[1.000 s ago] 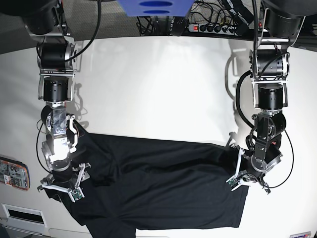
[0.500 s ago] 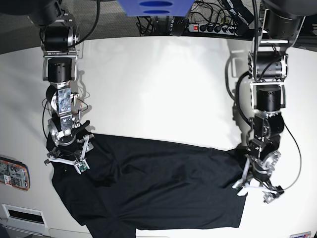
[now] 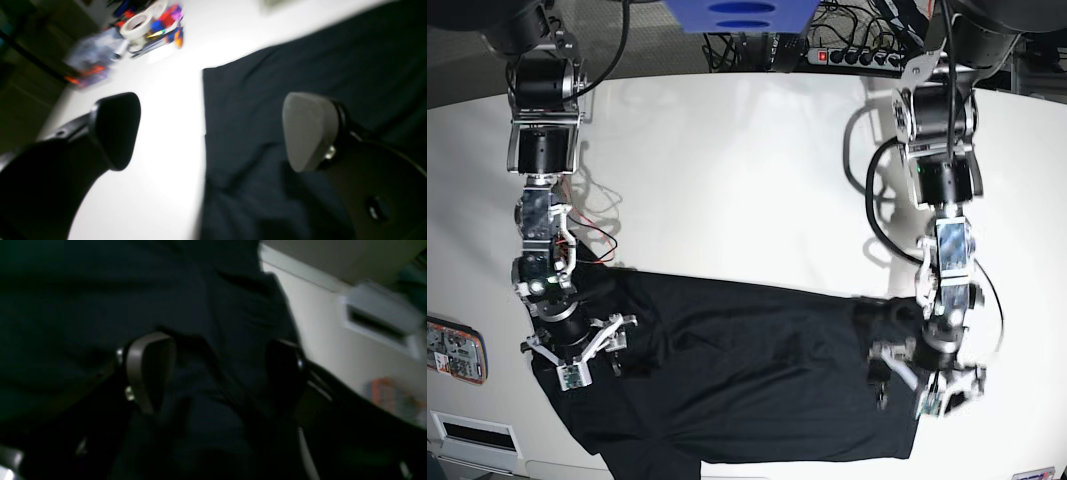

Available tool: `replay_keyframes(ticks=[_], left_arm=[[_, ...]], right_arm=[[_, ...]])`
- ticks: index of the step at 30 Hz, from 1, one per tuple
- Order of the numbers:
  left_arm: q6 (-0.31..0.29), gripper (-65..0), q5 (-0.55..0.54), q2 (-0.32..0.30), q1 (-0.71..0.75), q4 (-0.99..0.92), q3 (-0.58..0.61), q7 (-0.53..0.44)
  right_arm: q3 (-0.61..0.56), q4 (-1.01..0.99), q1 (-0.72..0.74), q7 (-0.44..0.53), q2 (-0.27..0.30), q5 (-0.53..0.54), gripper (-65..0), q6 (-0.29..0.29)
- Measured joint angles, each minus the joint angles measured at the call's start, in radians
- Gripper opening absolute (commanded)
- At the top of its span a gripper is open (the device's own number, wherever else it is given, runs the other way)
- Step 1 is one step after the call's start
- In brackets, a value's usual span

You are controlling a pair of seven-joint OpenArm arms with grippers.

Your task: Fold the T-shirt properly

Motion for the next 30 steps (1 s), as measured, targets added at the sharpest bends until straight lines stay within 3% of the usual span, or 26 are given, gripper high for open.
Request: replay_keyframes(ticks=[3, 6, 11, 18, 20, 22, 26, 30], left_arm=[[0.003, 0.0, -0.200, 0.000, 0.048, 0.005, 0.000, 0.180], [0.002, 0.0, -0.249, -0.055, 0.042, 0.004, 0.085, 0.247], [0.005, 0.0, -0.241, -0.163, 0.048, 0.012, 0.246, 0.244], [-0.005, 0.0, -0.256, -0.148, 0.066, 0.009, 0.263, 0.238], [-0.001, 0.0, -0.251, -0.147, 0.075, 0.009, 0.262, 0.201], [0.005, 0.0, -0.248, -0.136, 0.104, 0.010, 0.257, 0.105], [-0.161, 0.0, -0.246, -0.127, 0.154, 0.010, 0.261, 0.069], [-0.193, 0.0, -0.245, -0.122, 0.158, 0.009, 0.258, 0.080]], right_arm=[[0.000, -0.016, -0.007, -0.021, 0.002, 0.188, -20.6, -0.002], [0.000, -0.026, -0.007, -0.020, -0.001, 0.251, -20.6, -0.004], [0.000, -0.027, -0.005, -0.013, 0.002, 0.248, -20.5, -0.005], [0.000, -0.092, -0.010, -0.013, 0.003, 0.247, -20.5, -0.008], [-0.002, -0.092, -0.010, -0.013, 0.002, 0.247, -20.5, -0.007], [-0.003, -0.084, -0.006, -0.011, -0.001, 0.248, -20.5, -0.004], [-0.003, -0.081, -0.005, -0.010, 0.002, 0.248, -20.5, -0.006], [-0.003, -0.081, -0.005, -0.009, 0.002, 0.248, -20.6, -0.004]])
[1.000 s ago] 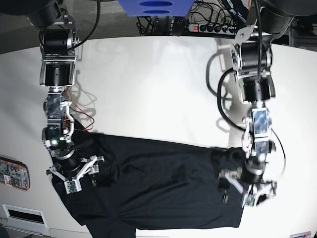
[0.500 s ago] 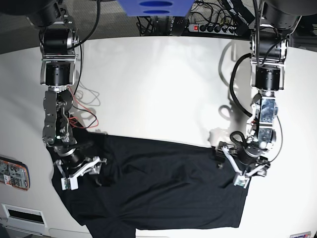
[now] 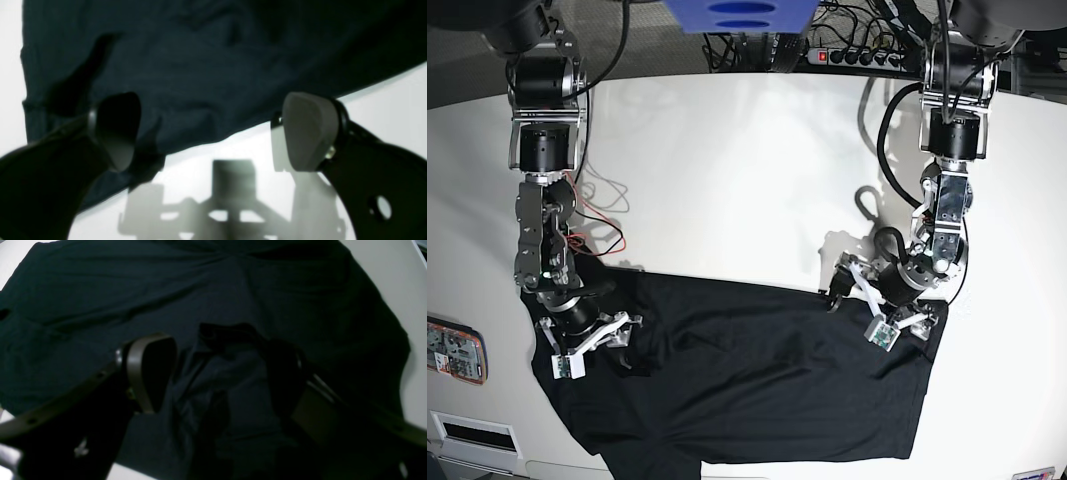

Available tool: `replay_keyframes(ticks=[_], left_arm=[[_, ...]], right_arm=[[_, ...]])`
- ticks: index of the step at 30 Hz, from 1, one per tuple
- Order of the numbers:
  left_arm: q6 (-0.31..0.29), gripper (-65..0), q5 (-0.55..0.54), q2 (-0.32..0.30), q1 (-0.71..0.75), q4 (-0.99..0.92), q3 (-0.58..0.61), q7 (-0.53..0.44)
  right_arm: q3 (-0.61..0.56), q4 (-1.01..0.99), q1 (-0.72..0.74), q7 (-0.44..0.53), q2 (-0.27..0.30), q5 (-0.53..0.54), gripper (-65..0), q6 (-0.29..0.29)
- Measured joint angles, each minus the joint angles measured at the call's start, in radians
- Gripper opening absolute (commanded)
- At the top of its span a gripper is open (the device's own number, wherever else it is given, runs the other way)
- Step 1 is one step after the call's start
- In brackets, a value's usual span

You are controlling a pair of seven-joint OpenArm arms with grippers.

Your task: Fold the T-shirt properly

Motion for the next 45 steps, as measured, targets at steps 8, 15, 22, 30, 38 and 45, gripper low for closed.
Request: replay_keyframes(ticks=[8, 15, 22, 30, 38, 45], left_arm=[[0.000, 0.0, 0.004, -0.002, 0.010, 0.000, 0.001, 0.028], [0.002, 0.0, 0.106, 0.079, 0.070, 0.005, 0.116, 0.013], [-0.005, 0.0, 0.255, 0.147, 0.071, 0.040, 0.148, 0.016], [-0.004, 0.0, 0.405, 0.161, 0.069, 0.087, 0.141, 0.024], [-0.006, 0.0, 0.298, 0.141, 0.142, 0.145, 0.086, 0.027], [-0.134, 0.0, -0.072, 0.031, 0.141, 0.225, 0.126, 0.019]], right_arm=[[-0.004, 0.001, -0.005, 0.000, -0.001, 0.000, -20.6, 0.000], [0.006, 0.042, -0.005, -0.002, -0.095, -0.005, -20.6, -0.014], [-0.007, 0.060, -0.002, 0.000, -0.159, -0.125, -20.6, -0.006], [-0.002, 0.108, -0.002, 0.177, -0.248, -0.563, -20.6, 0.008], [0.006, 0.120, -0.005, 0.200, -0.225, -0.660, -20.6, -0.079], [-0.001, 0.120, -0.005, 0.203, -0.236, -0.657, -20.6, -0.067]])
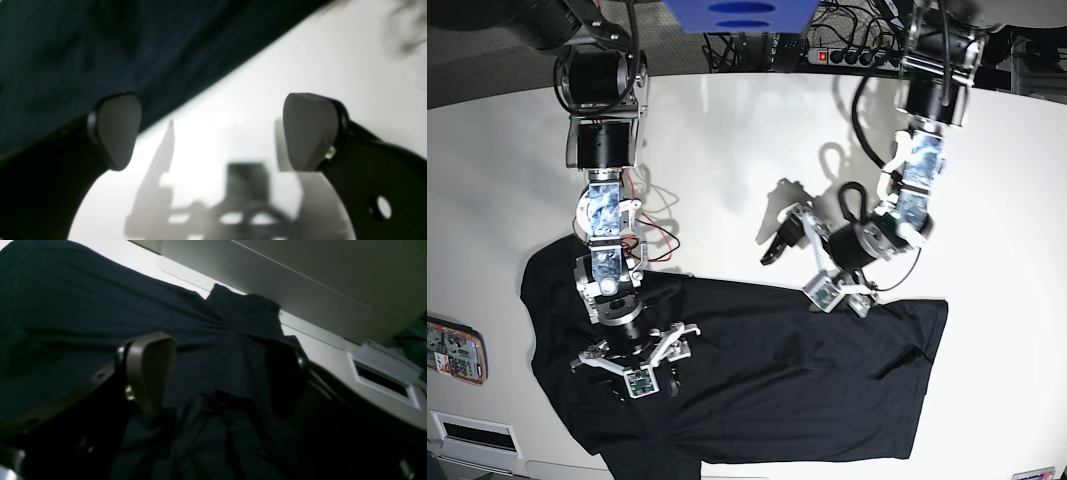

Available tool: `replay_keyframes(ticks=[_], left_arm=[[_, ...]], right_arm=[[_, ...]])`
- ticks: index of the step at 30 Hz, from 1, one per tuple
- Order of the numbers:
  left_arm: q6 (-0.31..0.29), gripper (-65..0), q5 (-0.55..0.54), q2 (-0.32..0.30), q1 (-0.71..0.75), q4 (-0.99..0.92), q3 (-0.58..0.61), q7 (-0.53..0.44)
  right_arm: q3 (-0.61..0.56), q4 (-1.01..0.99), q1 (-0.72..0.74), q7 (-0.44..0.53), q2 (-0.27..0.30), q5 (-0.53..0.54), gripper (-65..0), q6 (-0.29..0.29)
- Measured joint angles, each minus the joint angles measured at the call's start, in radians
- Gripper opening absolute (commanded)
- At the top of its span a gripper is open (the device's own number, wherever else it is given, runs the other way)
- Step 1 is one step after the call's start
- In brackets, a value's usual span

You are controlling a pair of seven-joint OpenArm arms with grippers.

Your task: Fold the T-shirt properly

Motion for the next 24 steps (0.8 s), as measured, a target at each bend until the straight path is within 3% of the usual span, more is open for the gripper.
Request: replay_keyframes(ticks=[5, 21, 24], left_arm=[[-0.002, 0.0, -0.111, -0.051, 0.004, -0.001, -0.008, 0.011], [-0.002, 0.0, -0.121, -0.050, 0.004, -0.001, -0.008, 0.014], [-0.001, 0.0, -0.124, -0.050, 0.003, 0.000, -0.003, 0.089]], right_arm=[[0.003, 0.000, 0.000, 0.000, 0.001, -0.002, -20.6, -0.006], [0.000, 0.000, 0.000, 0.000, 0.001, -0.003, -20.6, -0.004], [0.000, 0.000, 0.000, 0.000, 0.001, -0.003, -20.6, -0.004]])
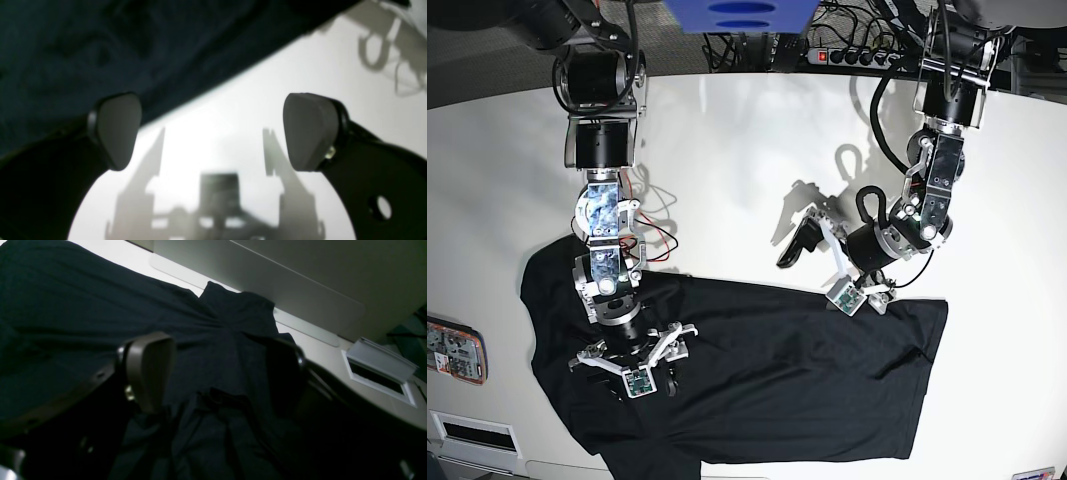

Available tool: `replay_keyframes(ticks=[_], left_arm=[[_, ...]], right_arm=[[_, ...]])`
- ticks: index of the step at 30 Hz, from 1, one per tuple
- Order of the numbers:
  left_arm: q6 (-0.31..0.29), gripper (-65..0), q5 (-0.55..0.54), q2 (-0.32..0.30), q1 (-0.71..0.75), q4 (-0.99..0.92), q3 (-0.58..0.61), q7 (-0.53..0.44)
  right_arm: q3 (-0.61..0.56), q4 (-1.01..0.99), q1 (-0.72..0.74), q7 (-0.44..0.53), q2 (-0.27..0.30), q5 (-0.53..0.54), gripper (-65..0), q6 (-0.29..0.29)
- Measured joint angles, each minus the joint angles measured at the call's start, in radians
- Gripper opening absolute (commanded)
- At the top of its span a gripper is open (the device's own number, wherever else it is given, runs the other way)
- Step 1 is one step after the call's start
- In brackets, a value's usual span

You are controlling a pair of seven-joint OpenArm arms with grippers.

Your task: Fold the T-shirt properly

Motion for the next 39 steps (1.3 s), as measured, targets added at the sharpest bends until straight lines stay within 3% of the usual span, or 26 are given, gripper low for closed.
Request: replay_keyframes(ticks=[8, 14, 18, 22, 24, 26, 34, 39], left_arm=[[-0.005, 0.0, 0.009, 0.000, -0.014, 0.000, 0.002, -0.002], [-0.002, 0.0, 0.056, 0.003, -0.020, 0.000, 0.062, 0.000], [-0.001, 0.0, 0.214, 0.053, -0.019, 0.001, 0.073, 0.006], [0.023, 0.0, 0.464, 0.138, -0.016, 0.000, 0.073, 0.002], [0.061, 0.0, 0.596, 0.188, -0.013, 0.000, 0.075, -0.001], [0.063, 0.0, 0.709, 0.232, -0.013, 0.000, 0.076, -0.002], [0.062, 0.0, 1.004, 0.356, -0.013, 0.000, 0.103, -0.005], [0.071, 0.0, 1.050, 0.370, 0.007, 0.002, 0.200, 0.032]], right_arm=[[0.002, 0.000, 0.000, 0.001, 0.000, -0.002, -20.6, -0.015], [-0.072, 0.000, 0.002, -0.011, 0.004, 0.000, -20.6, -0.233], [-0.146, 0.000, 0.001, -0.006, -0.009, 0.002, -20.6, -0.274], [-0.170, 0.000, 0.000, -0.003, -0.004, -0.002, -20.6, -0.401], [-0.192, -0.002, 0.000, -0.006, 0.006, -0.071, -20.6, -0.464], [-0.214, -0.007, 0.001, -0.003, 0.005, -0.148, -20.6, -0.528], [-0.302, -0.008, 0.003, -0.003, -0.014, -0.419, -20.6, -0.587], [-0.334, -0.068, 0.003, 0.003, -0.033, -0.472, -20.6, -0.616]])
